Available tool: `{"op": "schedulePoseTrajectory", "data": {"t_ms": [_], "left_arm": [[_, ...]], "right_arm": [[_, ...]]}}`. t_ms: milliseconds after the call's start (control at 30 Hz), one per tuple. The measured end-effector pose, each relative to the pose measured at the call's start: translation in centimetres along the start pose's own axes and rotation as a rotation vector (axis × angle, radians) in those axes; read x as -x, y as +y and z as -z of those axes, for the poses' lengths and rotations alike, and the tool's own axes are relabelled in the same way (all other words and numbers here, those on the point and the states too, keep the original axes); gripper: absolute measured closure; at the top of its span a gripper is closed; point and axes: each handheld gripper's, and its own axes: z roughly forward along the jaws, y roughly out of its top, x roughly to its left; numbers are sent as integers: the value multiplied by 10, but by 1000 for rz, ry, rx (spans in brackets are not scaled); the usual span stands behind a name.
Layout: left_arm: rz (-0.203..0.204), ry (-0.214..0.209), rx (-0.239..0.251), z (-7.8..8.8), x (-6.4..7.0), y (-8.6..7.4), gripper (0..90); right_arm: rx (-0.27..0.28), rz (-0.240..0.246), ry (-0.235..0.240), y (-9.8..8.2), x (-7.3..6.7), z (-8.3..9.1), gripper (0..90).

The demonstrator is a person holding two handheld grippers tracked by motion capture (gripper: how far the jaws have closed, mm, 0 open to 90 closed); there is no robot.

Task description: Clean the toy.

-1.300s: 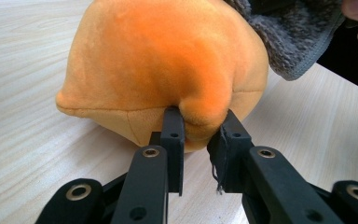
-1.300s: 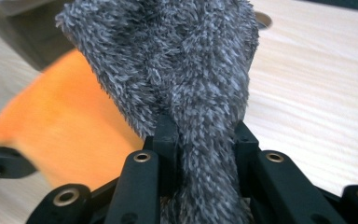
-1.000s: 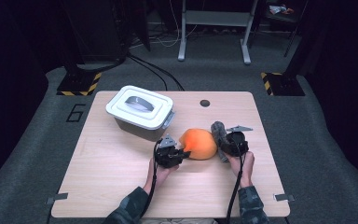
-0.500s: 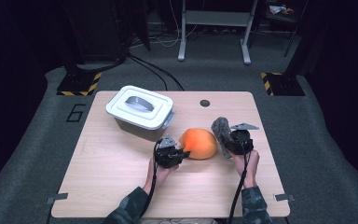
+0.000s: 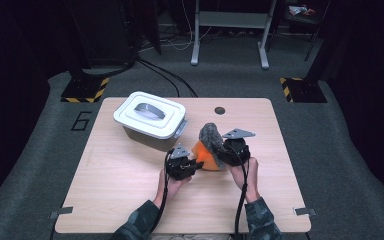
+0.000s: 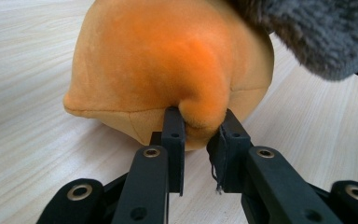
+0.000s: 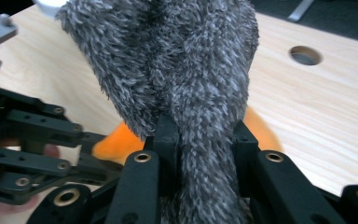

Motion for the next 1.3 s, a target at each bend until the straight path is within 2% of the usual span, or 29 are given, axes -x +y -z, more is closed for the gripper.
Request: {"op": "schedulePoseTrajectory", "data": {"t_ms": [100,267,333,433,500,567,600,667,733,800,967,1033,1100,1167,1200,1300], "left_arm": [[-12,2,4,-1,0,0,764],[-19,8,-1,-1,0,0,764],[-10,4,-7,-1,1,0,764],[-17,12,-1,-1,1,0,765],[-17,5,-11,0,0,0,765],[-9,8,-6,-1,0,-1,765],[-5,7,-6,-1,0,-2,765],[-2,7,-6,-1,1,-2,765],[-9,1,-2,-2,0,-2,765],[-11,5,-2,-2,0,-2,765],[-2,2,1,-2,-1,-3,765],[-2,2,1,-2,-1,-3,765],[-2,-1,-2,-2,-1,-4,765],[0,-2,-3,-2,-1,-4,765],[4,-3,-2,-2,-1,-4,765],[0,-1,2,-3,-2,-4,765]], "right_arm": [[-9,-11,24,0,-1,-5,705],[-31,19,-21,-2,-1,-11,705],[-31,25,-25,-2,-1,-11,705],[-34,24,-43,-4,3,-10,704],[-35,-5,-64,-7,9,-9,703],[-36,-11,-67,-9,13,-8,703],[-45,-27,-82,-14,20,-6,702],[-42,-41,-90,-15,23,-6,701],[-54,-72,-103,-24,36,-6,699],[-54,-80,-104,-26,40,-7,698],[-75,-144,-114,-38,58,-12,697],[-83,-157,-111,-40,60,-13,698],[-98,-179,-128,-46,66,-17,697],[-106,-180,-129,-48,67,-19,698],[-123,-201,-130,-52,70,-22,698],[-140,-207,-133,-55,74,-26,698]]}}
